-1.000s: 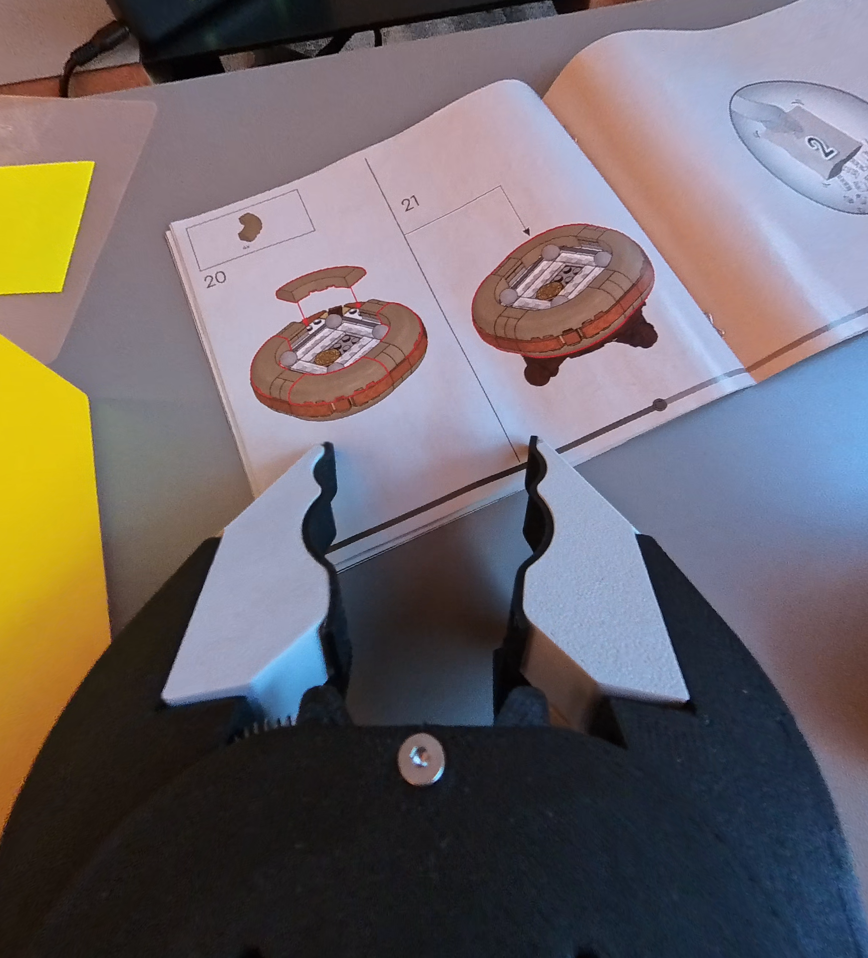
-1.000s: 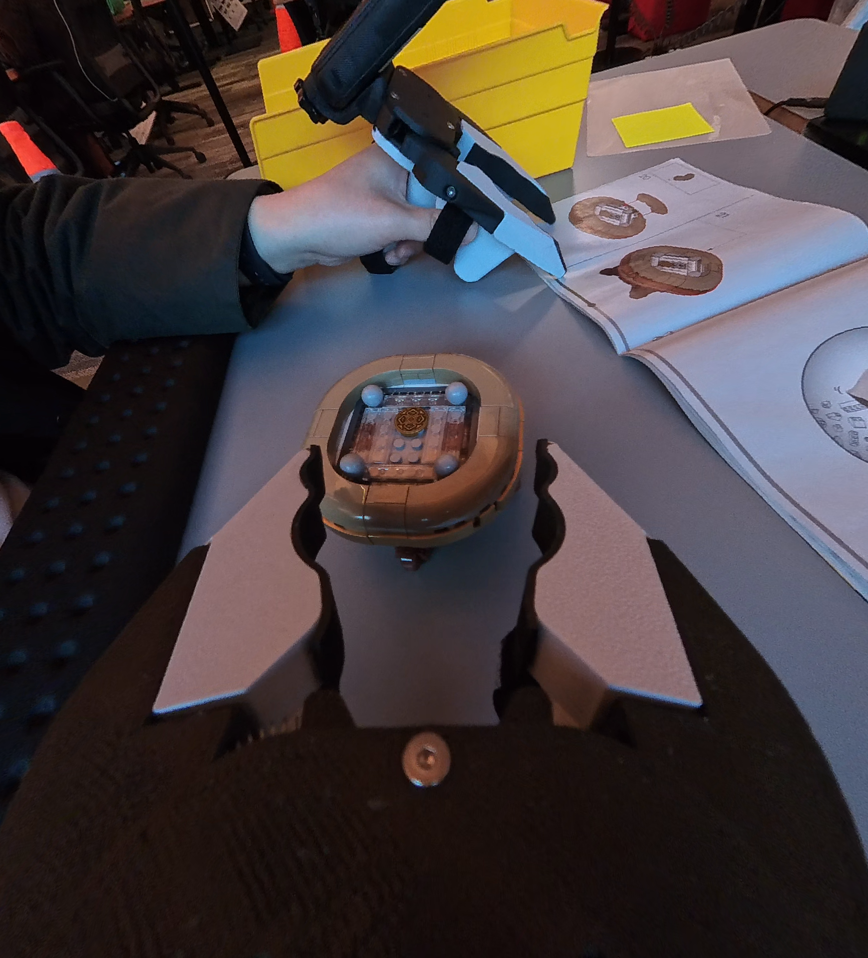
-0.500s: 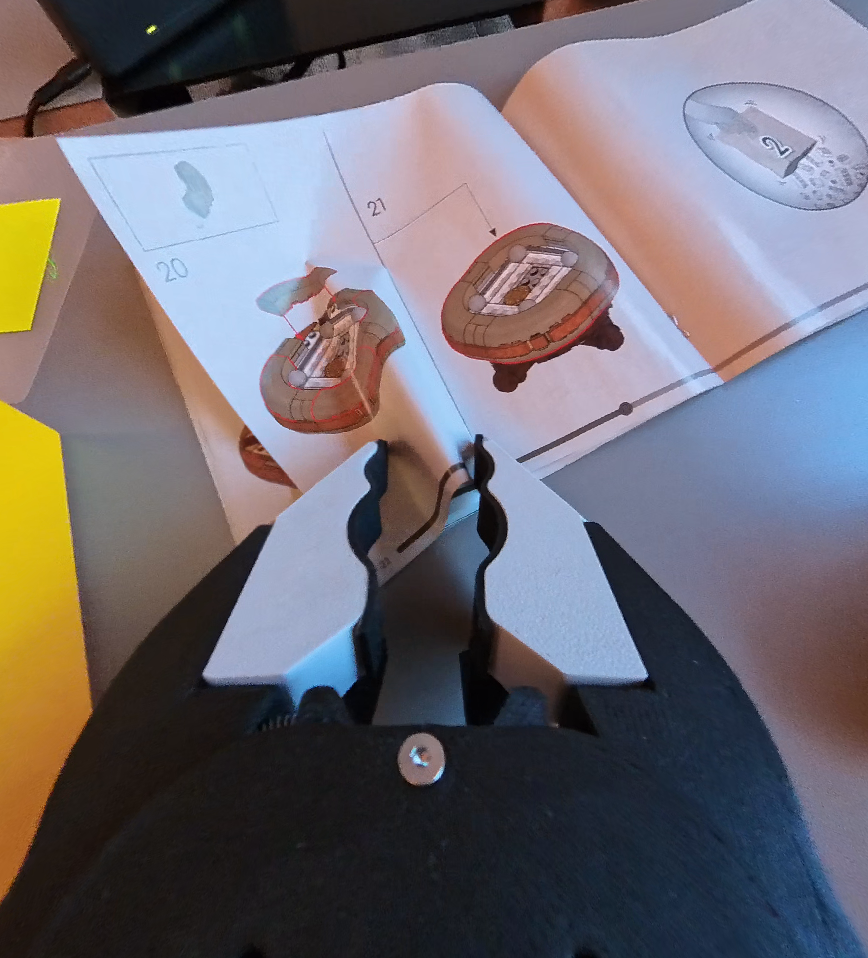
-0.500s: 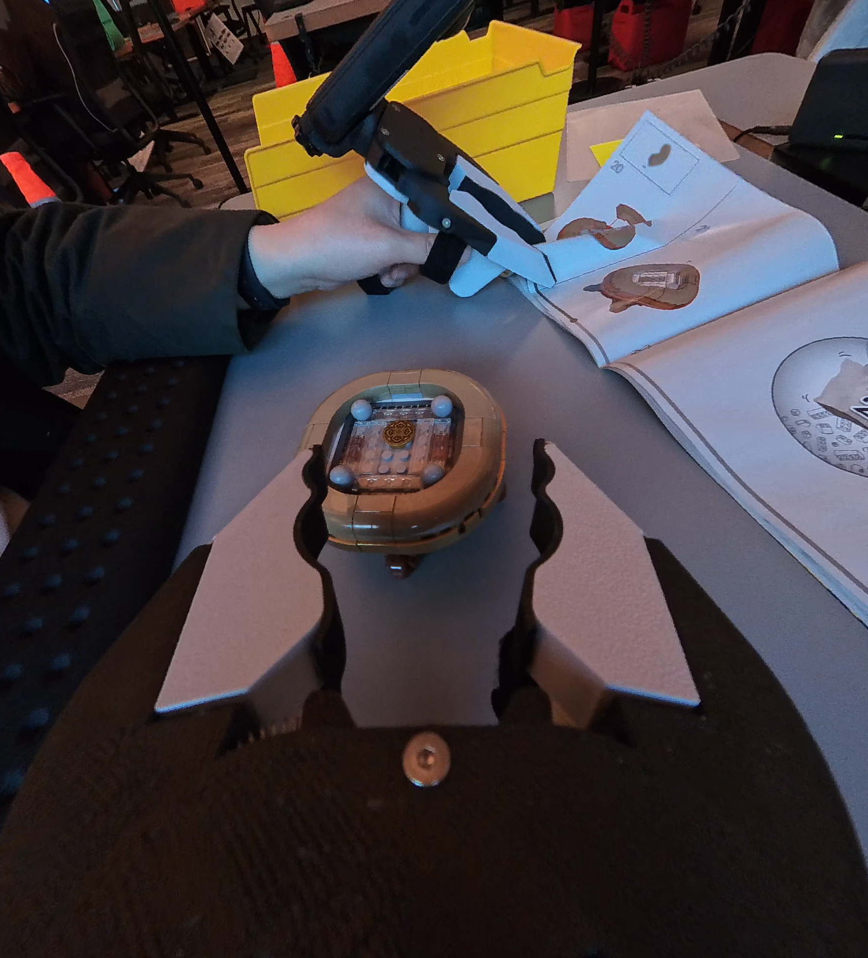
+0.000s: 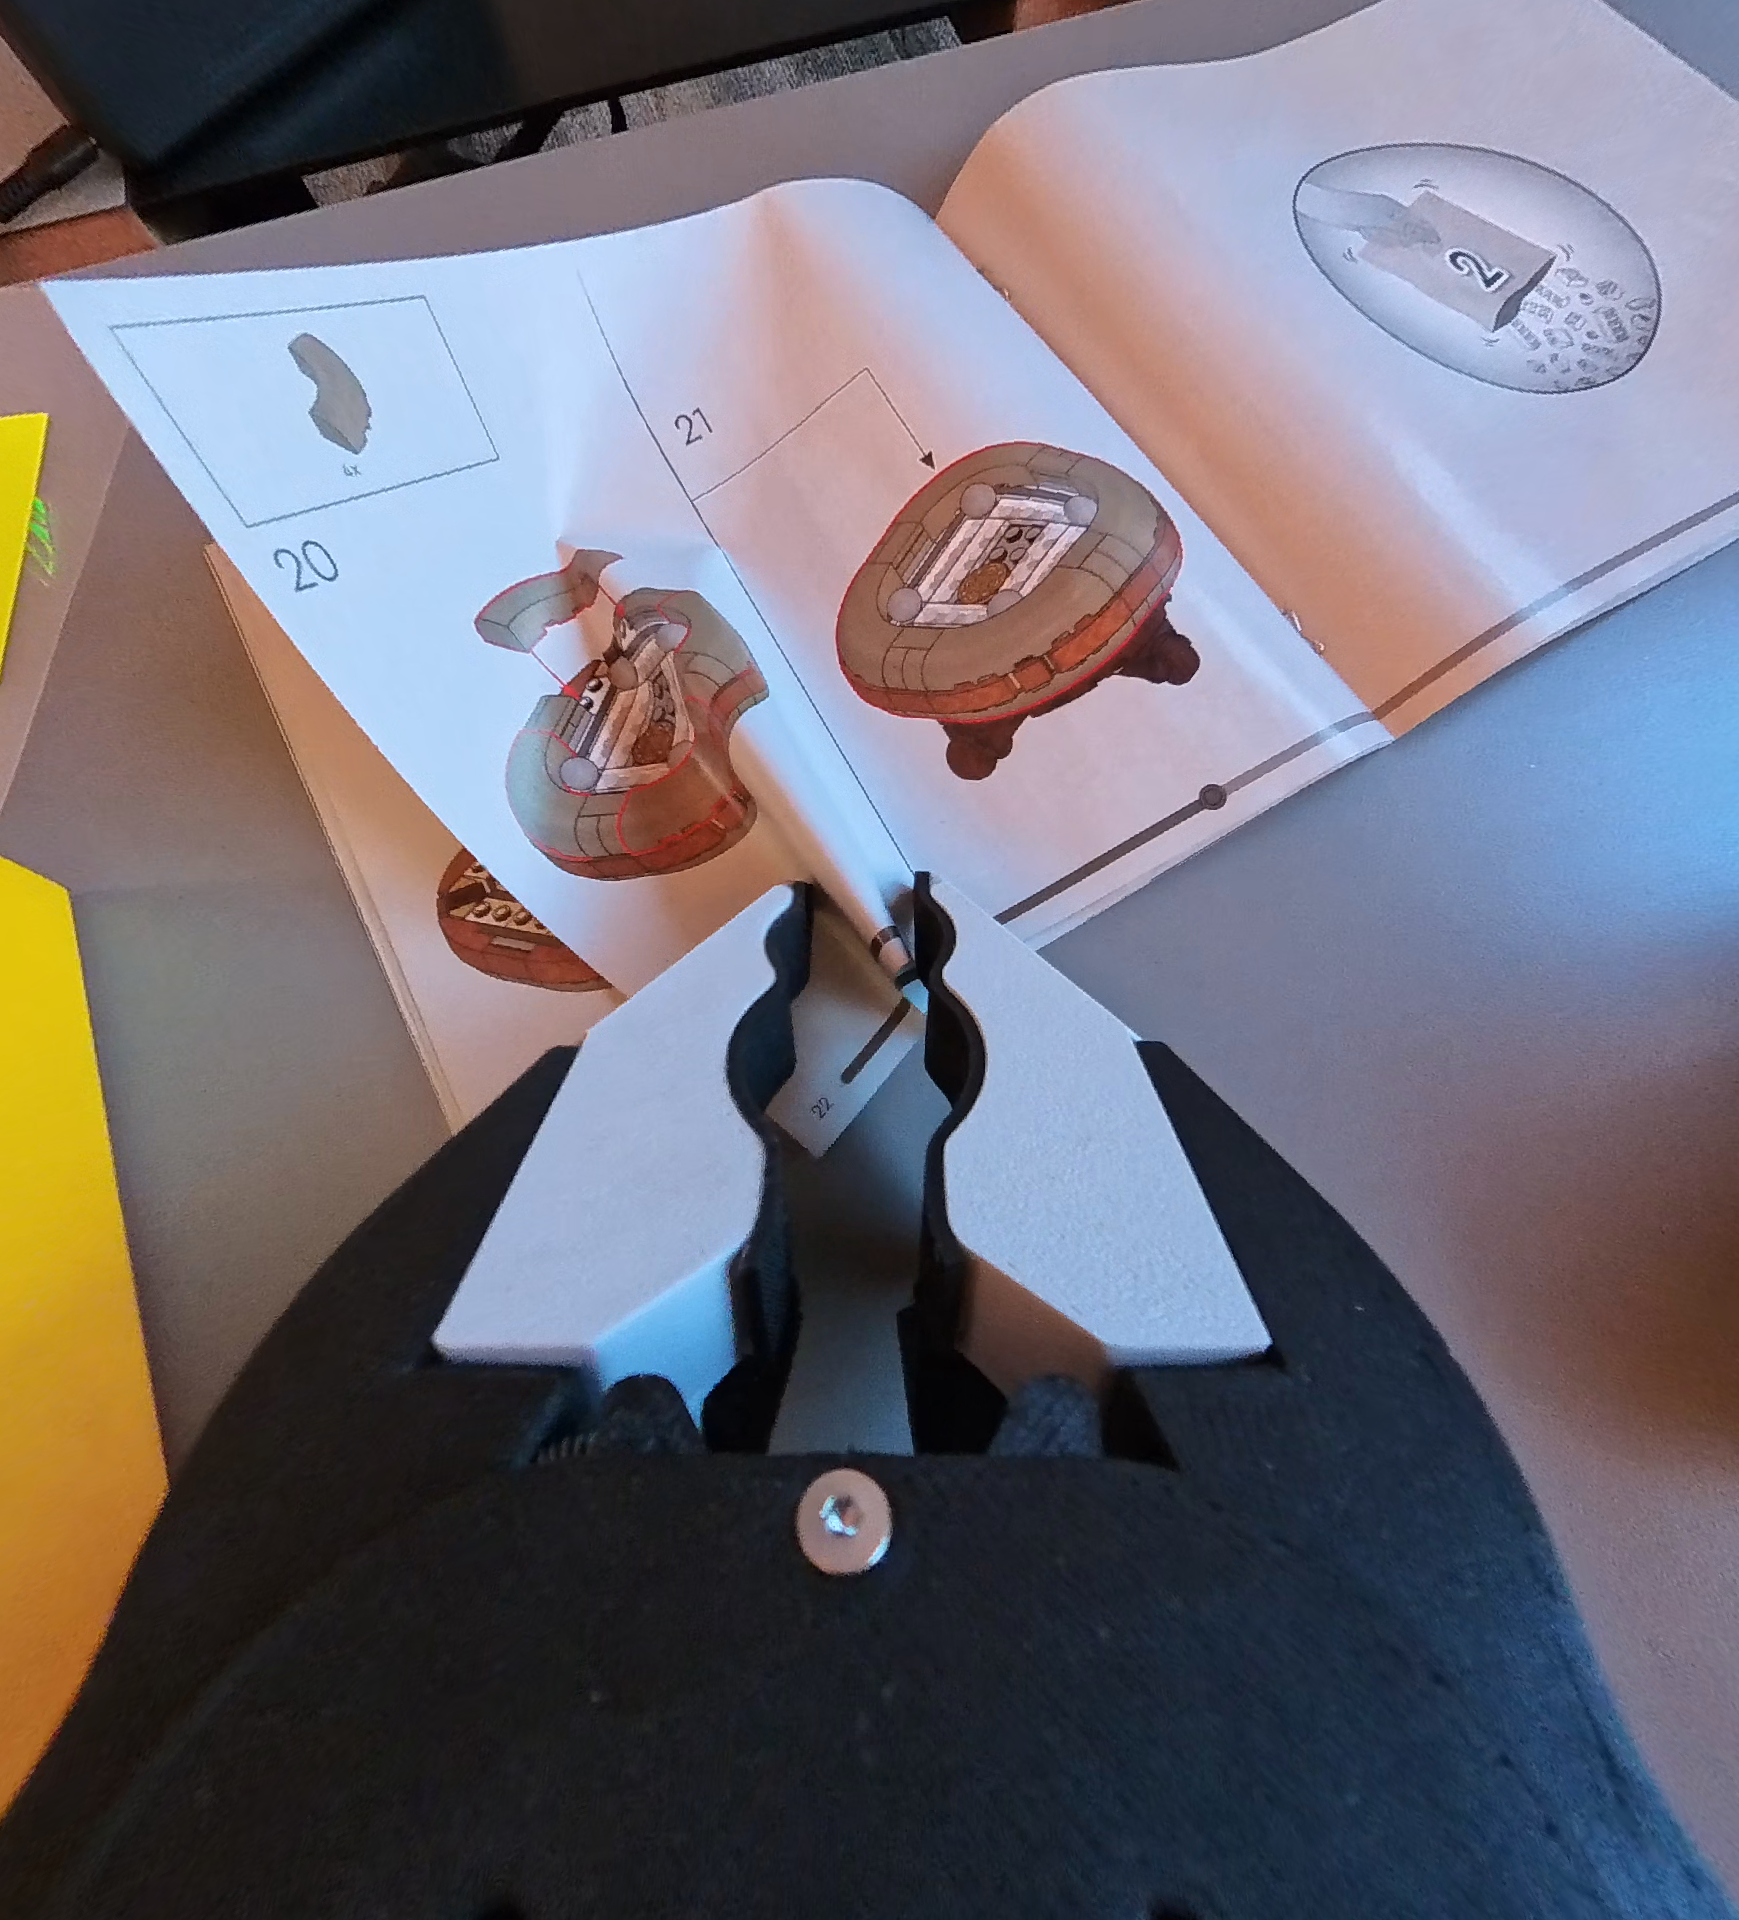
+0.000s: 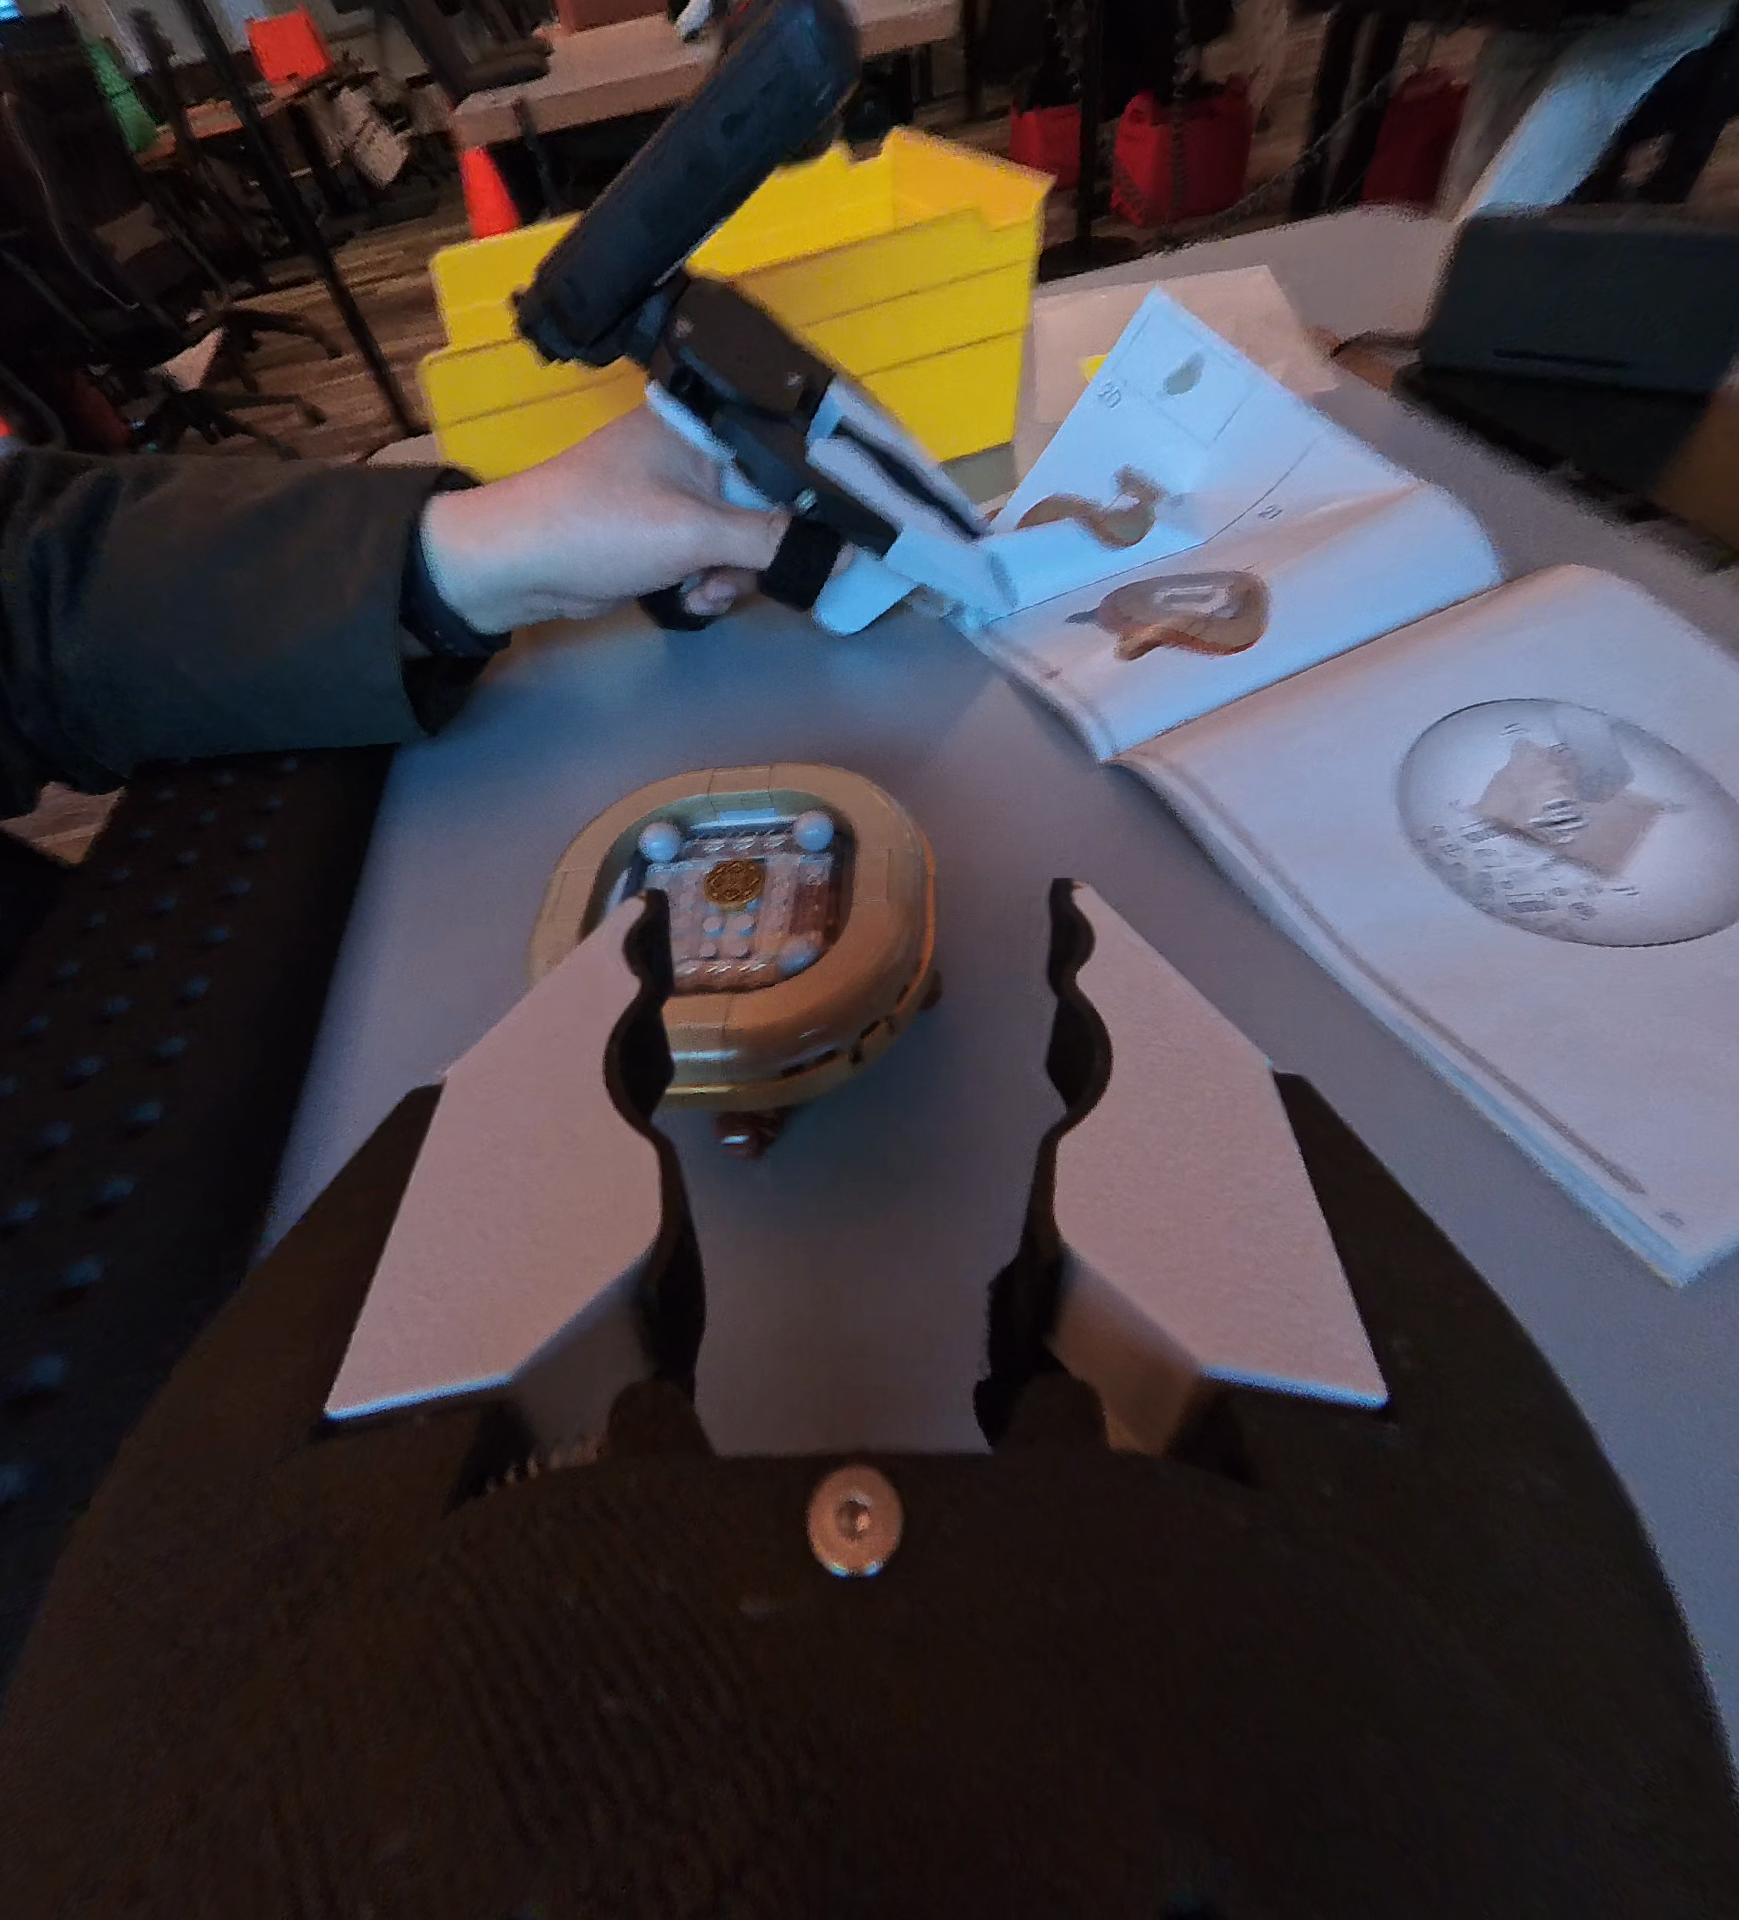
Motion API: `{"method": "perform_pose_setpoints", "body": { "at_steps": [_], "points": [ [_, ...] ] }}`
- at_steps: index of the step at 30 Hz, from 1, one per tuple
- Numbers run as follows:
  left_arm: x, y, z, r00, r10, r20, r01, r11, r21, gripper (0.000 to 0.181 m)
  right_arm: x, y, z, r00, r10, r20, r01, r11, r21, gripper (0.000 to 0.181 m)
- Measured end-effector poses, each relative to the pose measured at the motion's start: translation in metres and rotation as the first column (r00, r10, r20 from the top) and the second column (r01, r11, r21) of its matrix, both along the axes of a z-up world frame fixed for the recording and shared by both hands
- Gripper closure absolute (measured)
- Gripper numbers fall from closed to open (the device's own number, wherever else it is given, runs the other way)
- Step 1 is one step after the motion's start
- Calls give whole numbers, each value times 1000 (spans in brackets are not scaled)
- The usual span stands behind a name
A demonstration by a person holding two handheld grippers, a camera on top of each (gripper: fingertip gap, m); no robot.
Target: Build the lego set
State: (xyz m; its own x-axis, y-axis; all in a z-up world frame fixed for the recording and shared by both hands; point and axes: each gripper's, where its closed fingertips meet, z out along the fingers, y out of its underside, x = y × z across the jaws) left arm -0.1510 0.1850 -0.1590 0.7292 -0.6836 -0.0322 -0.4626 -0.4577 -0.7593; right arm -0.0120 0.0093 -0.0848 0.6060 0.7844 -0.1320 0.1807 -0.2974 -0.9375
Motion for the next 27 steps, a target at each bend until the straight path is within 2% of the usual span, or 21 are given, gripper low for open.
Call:
{"method": "perform_pose_setpoints", "body": {
  "at_steps": [3, 5, 8, 10, 13, 16, 18, 20, 24, 27],
  "points": [
    [2, -2, 1, 1000, -14, 17, 14, 1000, -13, 168, 23, 19, 18, 987, -160, 0, 158, 980, 119, 112],
    [2, -3, 3, 999, -21, 27, 21, 1000, -16, 170, 35, 32, 21, 968, -244, 56, 233, 960, 153, 113],
    [2, -4, 6, 999, -24, 32, 25, 1000, -8, 171, 35, 48, 13, 938, -295, 183, 268, 951, 157, 119],
    [1, -5, 7, 999, -26, 33, 26, 1000, -6, 171, 32, 59, 10, 914, -326, 241, 287, 940, 183, 132],
    [1, -6, 8, 999, -30, 40, 30, 1000, -7, 171, 34, 80, -7, 866, -353, 354, 312, 935, 171, 142],
    [0, -8, 9, 999, -37, 34, 37, 999, -7, 171, 43, 100, -39, 828, -362, 428, 372, 926, 63, 147],
    [0, -10, 8, 999, -46, 27, 46, 999, -9, 171, 43, 107, -57, 840, -347, 417, 399, 916, -41, 152],
    [0, -12, 9, 998, -57, 21, 57, 998, -9, 171, 40, 109, -62, 868, -336, 366, 393, 915, -92, 152],
    [4, -16, 12, 997, -79, 20, 80, 997, -8, 172, 26, 106, -56, 934, -268, 237, 305, 943, -136, 148],
    [4, -17, 15, 996, -84, 9, 84, 996, 11, 171, 23, 108, -59, 923, -256, 286, 293, 951, -95, 143]
  ]
}}
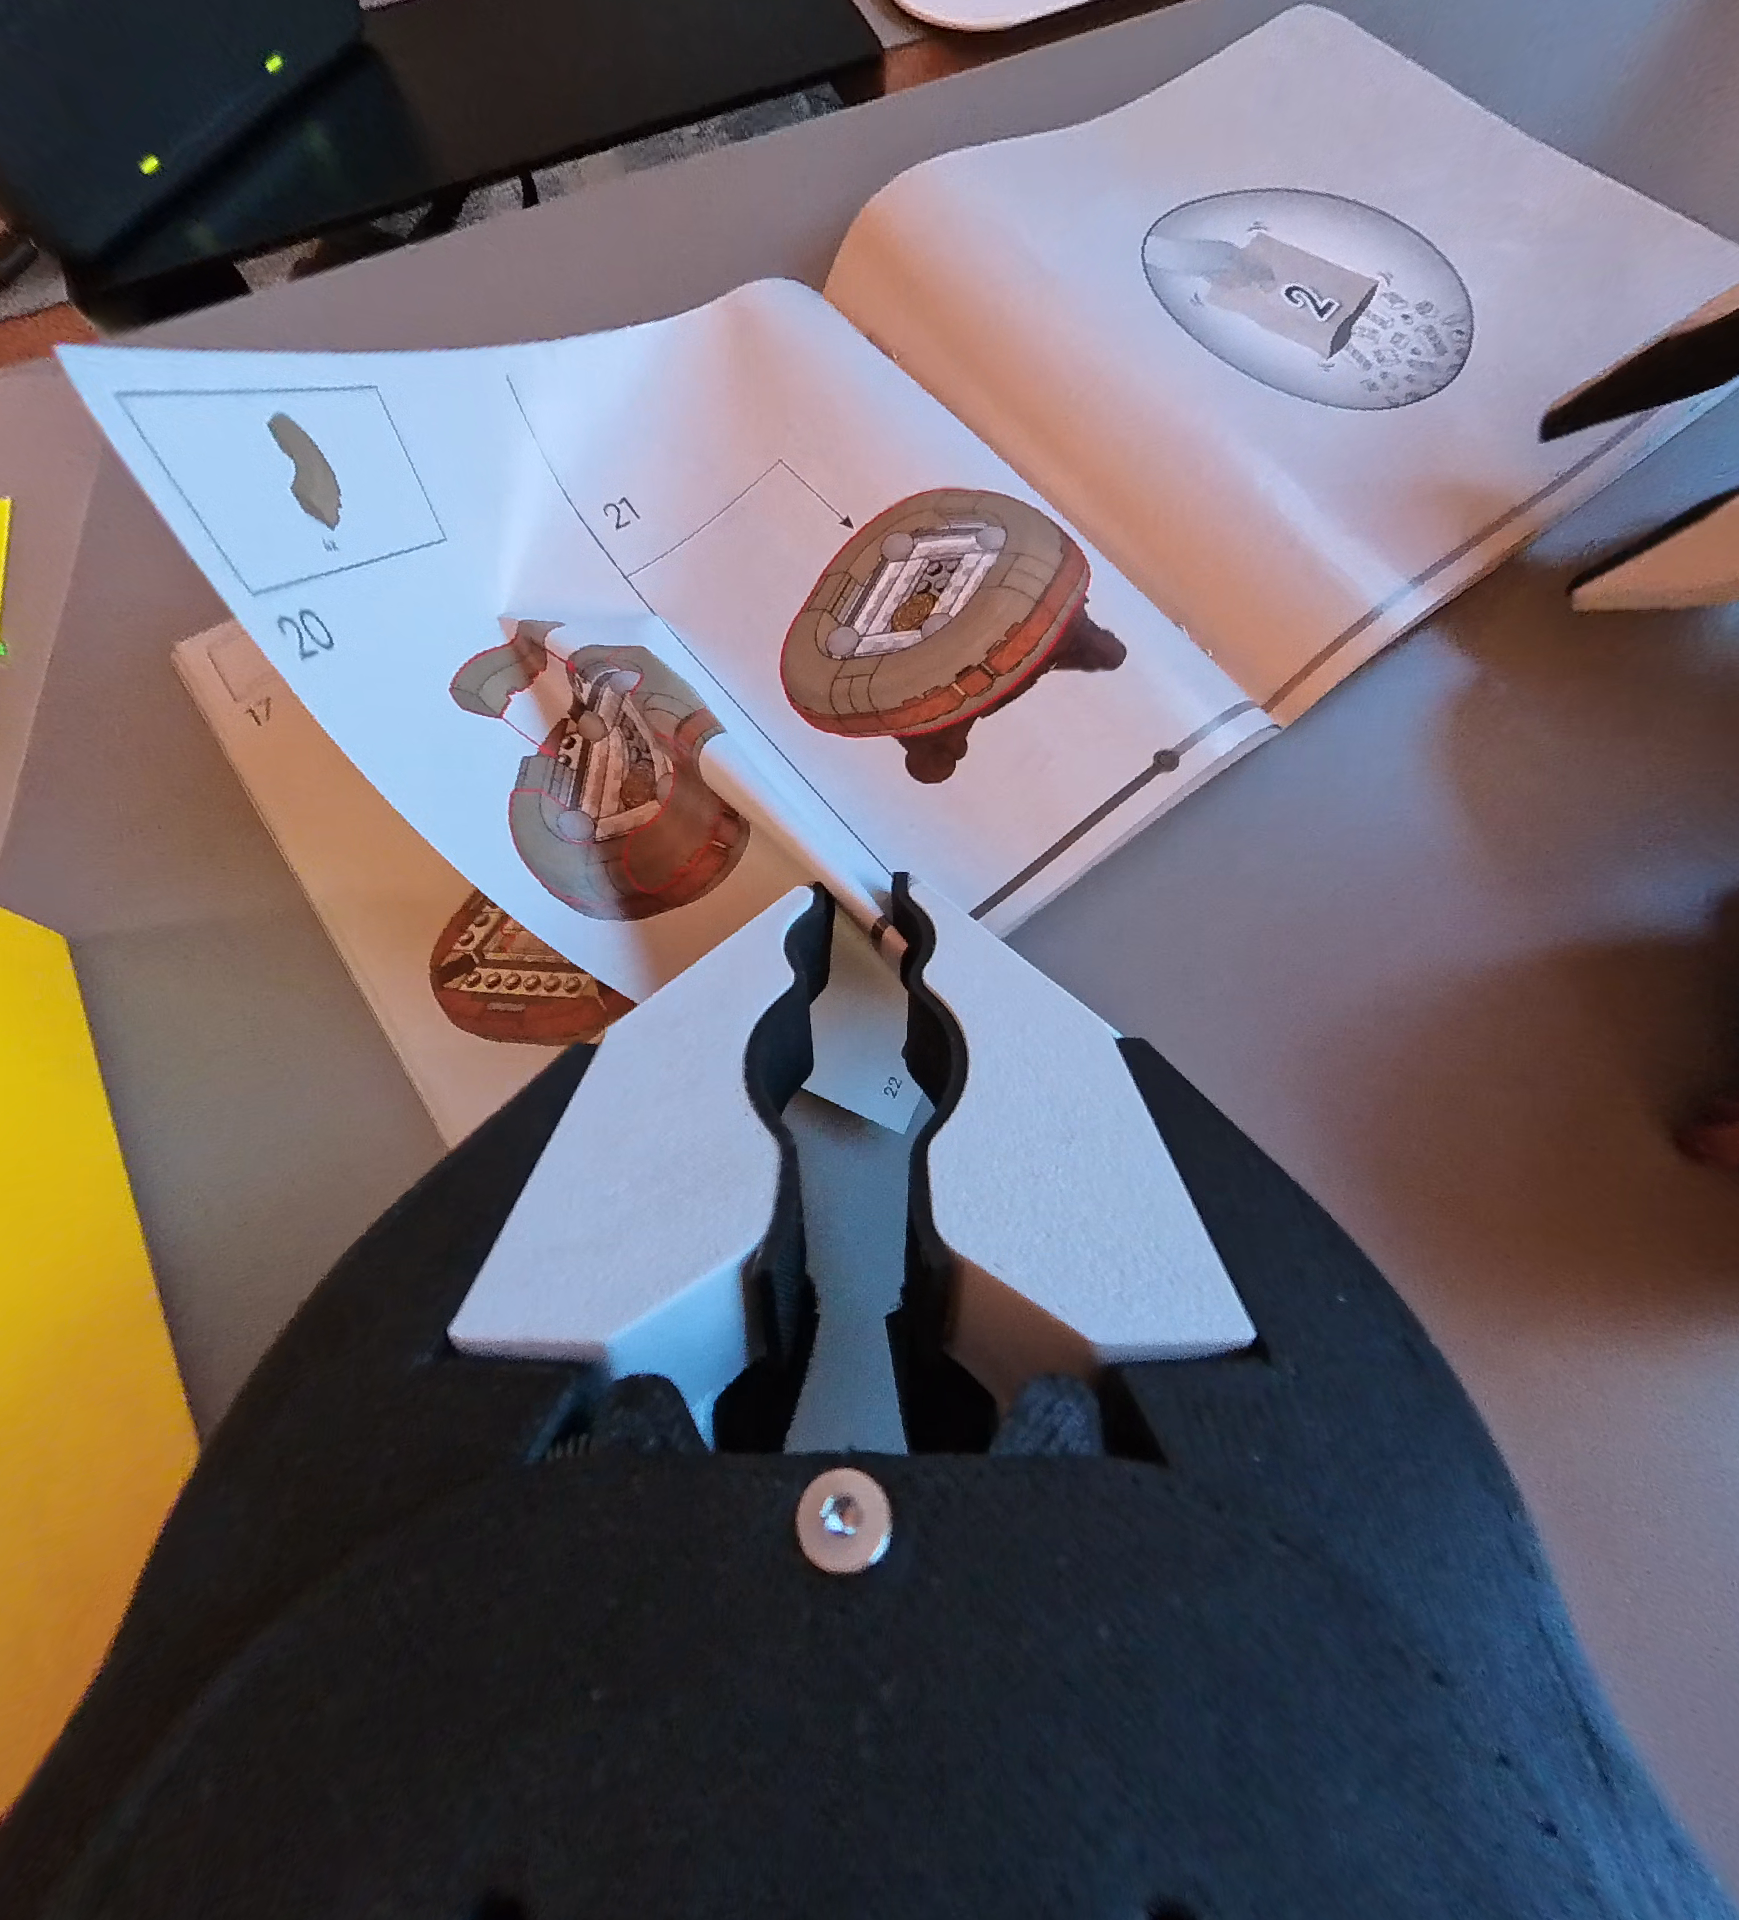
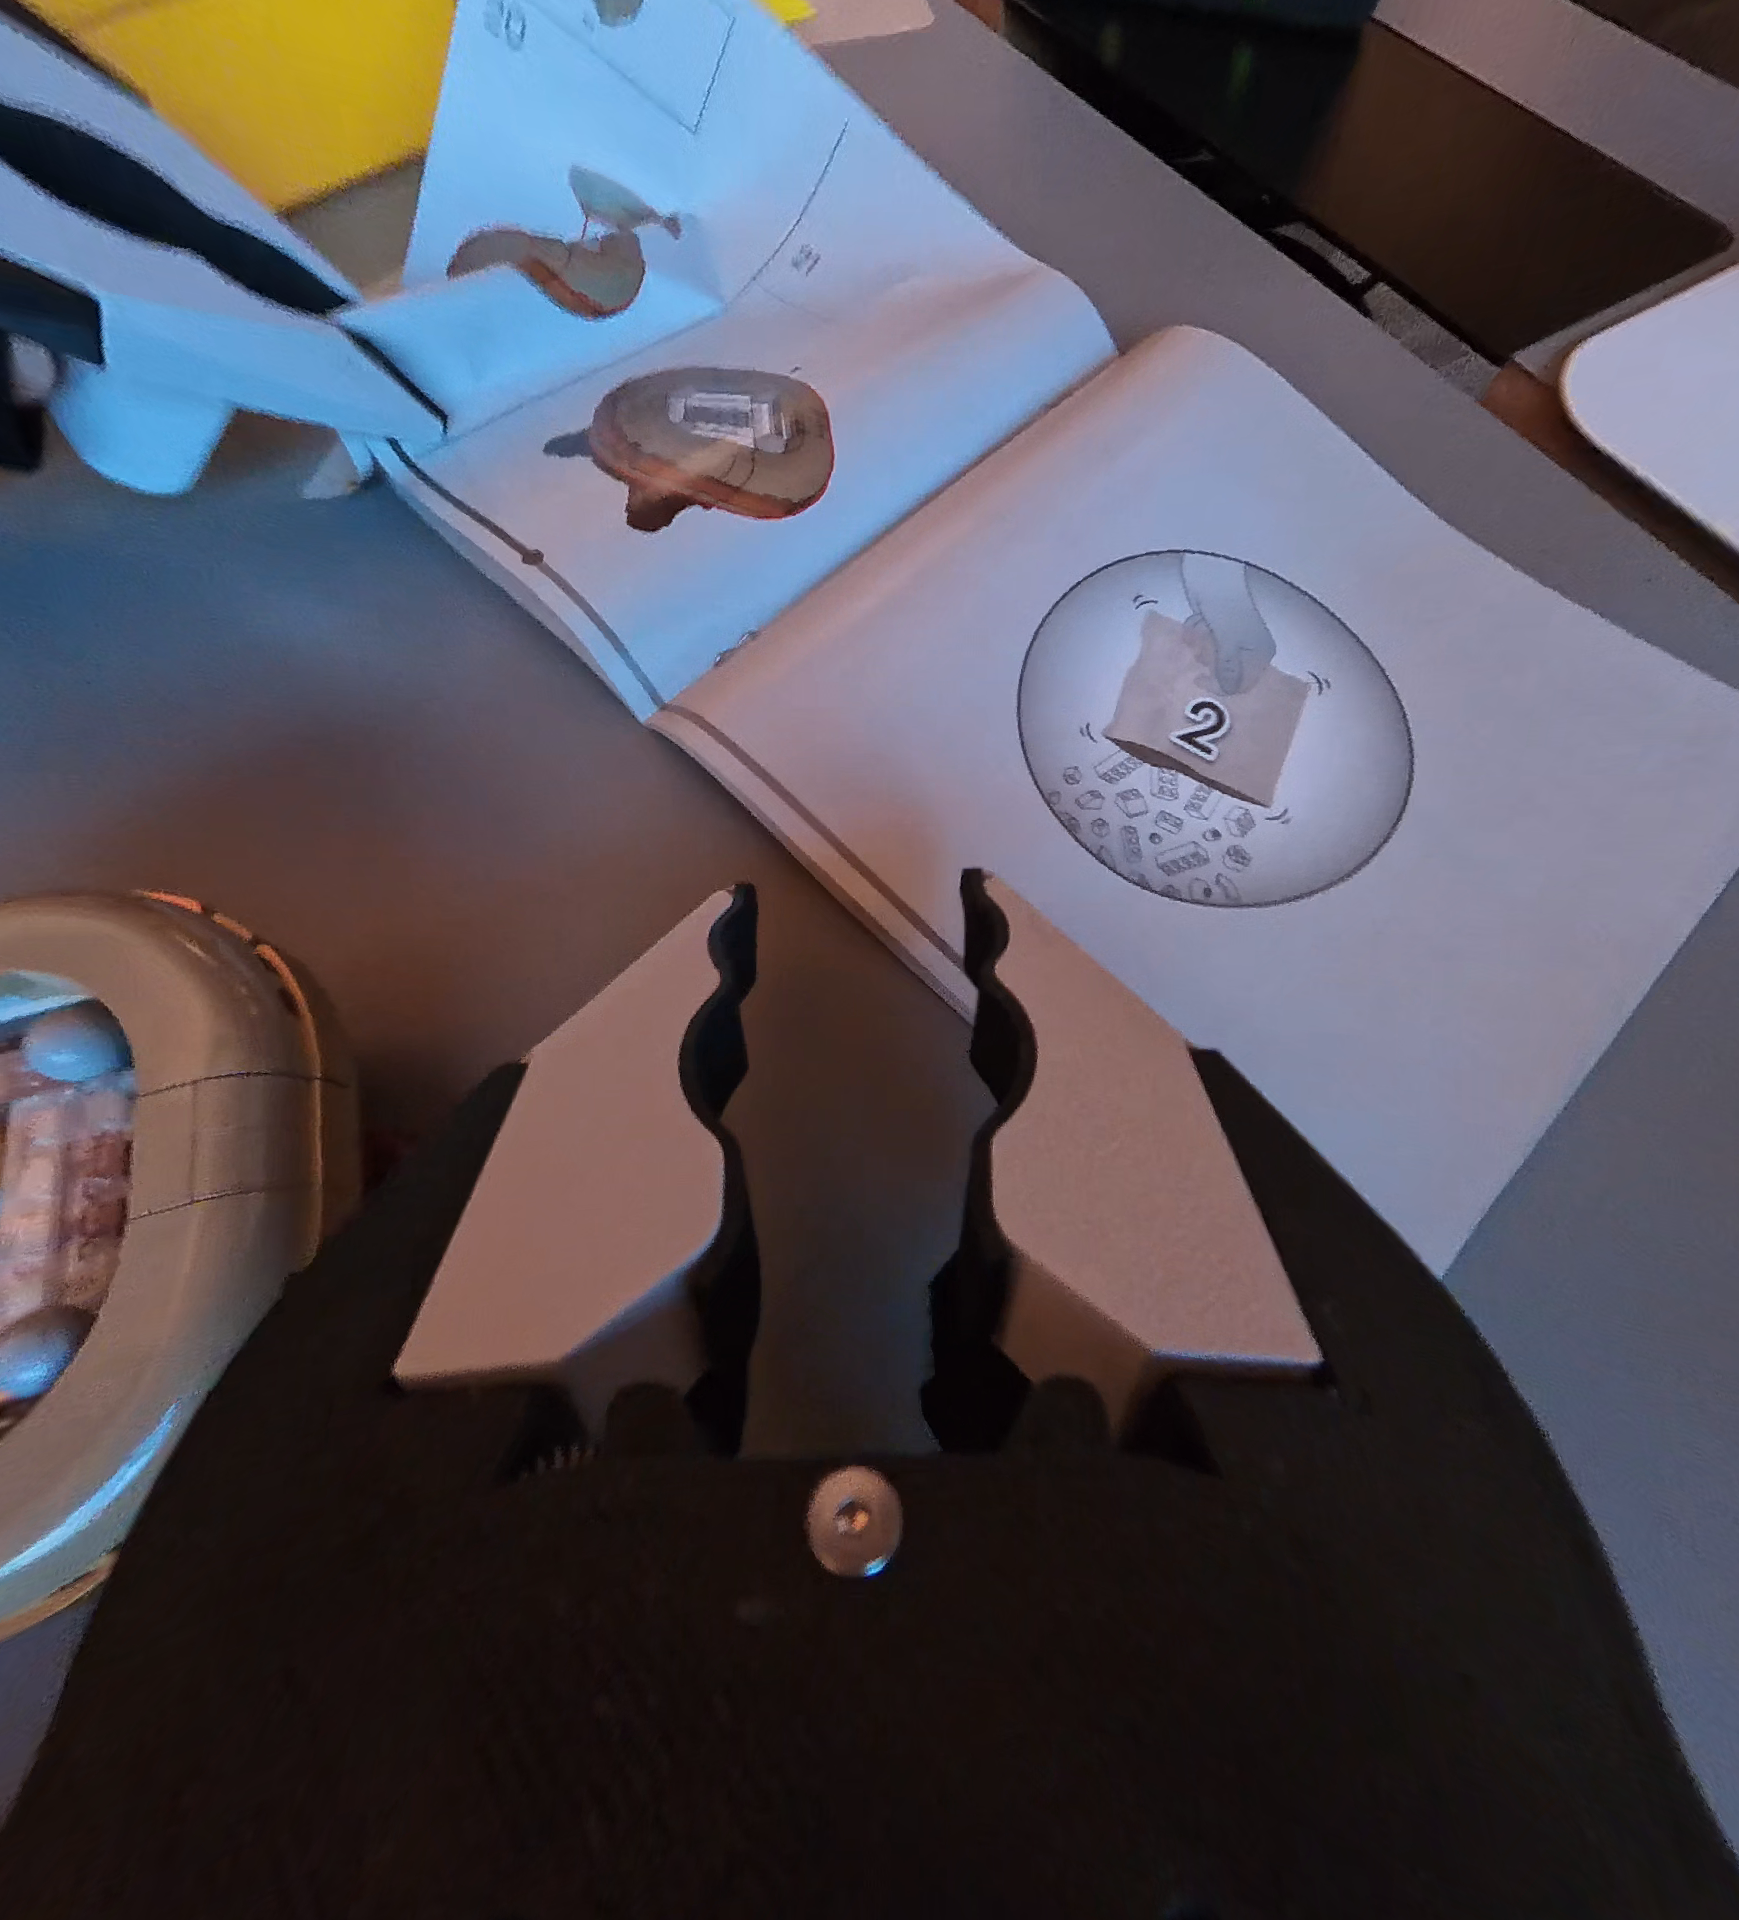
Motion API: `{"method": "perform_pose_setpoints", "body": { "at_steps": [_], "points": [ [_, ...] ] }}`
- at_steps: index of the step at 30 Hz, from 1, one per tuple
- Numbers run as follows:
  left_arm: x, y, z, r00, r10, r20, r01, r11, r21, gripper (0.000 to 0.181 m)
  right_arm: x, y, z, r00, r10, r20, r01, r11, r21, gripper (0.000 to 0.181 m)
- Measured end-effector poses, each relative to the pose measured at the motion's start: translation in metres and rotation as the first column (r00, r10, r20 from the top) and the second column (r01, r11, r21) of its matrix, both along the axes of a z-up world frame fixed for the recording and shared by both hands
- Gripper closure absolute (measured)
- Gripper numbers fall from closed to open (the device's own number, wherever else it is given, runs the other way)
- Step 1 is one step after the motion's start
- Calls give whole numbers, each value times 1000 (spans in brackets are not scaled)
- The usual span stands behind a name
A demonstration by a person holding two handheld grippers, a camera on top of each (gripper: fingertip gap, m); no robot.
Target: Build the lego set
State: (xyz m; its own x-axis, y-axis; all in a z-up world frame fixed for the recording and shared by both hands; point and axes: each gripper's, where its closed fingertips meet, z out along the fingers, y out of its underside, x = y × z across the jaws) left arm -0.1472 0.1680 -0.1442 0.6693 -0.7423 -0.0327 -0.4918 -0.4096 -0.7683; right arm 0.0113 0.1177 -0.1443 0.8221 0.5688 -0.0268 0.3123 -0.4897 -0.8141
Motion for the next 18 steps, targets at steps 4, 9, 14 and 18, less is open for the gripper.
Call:
{"method": "perform_pose_setpoints", "body": {
  "at_steps": [4, 9, 14, 18],
  "points": [
    [0, -1, 1, 1000, -1, 6, 1, 1000, -4, 171, -8, 5, -11, 986, 53, 161, -61, 997, 45, 141],
    [1, -3, -4, 1000, -11, 2, 11, 1000, -23, 171, -16, 11, -14, 980, 75, 185, -84, 996, 38, 169],
    [1, -6, -3, 1000, -21, -2, 20, 1000, -16, 171, -19, 6, -15, 984, 101, 149, -101, 995, -6, 181],
    [2, -11, -4, 999, -39, -10, 39, 999, -32, 171, -18, -4, -16, 983, 121, 136, -113, 991, -65, 181]
  ]
}}
